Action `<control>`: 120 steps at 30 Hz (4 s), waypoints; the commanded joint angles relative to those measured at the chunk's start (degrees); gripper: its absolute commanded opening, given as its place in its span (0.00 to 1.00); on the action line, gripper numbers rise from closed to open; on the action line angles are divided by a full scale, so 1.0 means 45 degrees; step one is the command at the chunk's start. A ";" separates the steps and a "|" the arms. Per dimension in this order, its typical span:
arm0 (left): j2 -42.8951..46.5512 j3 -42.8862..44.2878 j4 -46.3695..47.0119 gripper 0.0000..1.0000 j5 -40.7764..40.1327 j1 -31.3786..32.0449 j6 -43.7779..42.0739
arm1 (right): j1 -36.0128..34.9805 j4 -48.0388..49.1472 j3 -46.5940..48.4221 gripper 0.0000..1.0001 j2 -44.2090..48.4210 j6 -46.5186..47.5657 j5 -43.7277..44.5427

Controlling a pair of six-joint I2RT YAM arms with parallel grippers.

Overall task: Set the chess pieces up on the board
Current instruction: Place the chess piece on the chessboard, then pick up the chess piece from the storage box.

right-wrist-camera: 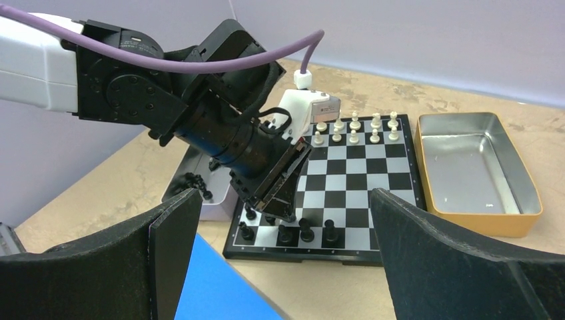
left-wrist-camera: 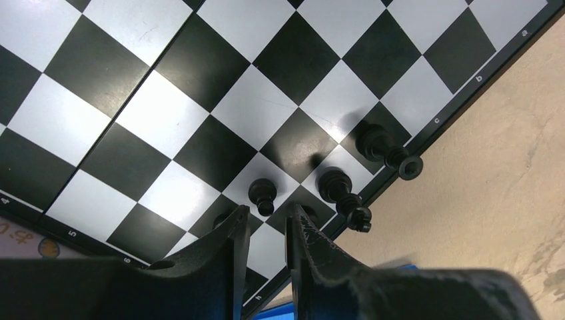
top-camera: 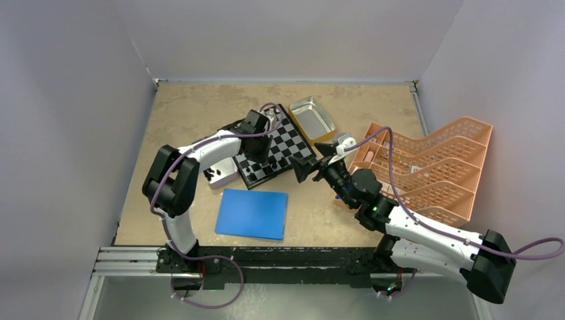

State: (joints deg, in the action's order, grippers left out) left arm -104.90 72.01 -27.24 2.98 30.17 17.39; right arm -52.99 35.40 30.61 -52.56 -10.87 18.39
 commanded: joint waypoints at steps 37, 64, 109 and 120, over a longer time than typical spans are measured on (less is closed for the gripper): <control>0.3916 -0.0738 -0.0887 0.21 0.0449 -0.6683 -0.0330 | -0.0045 -0.0875 0.0301 0.99 0.0805 -0.1098 -0.0715; 0.0447 0.0225 -0.1146 0.25 0.0711 -0.7010 -0.1373 | -0.0054 -0.0189 -0.0024 0.97 0.1006 -0.1144 -0.1568; -0.0026 0.0868 -0.2320 0.04 -0.0052 -0.6119 -0.0883 | -0.0060 -0.0180 -0.0290 0.99 0.1525 -0.1264 -0.1034; 0.2654 0.0078 -0.2098 0.02 0.2067 -0.6275 0.0149 | -0.0046 -0.0405 0.0031 0.97 0.1113 -0.1384 -0.0176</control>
State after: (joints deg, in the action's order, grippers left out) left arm -99.07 73.87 -38.22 6.79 2.66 15.27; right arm -52.99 31.46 28.86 -47.29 -16.49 15.66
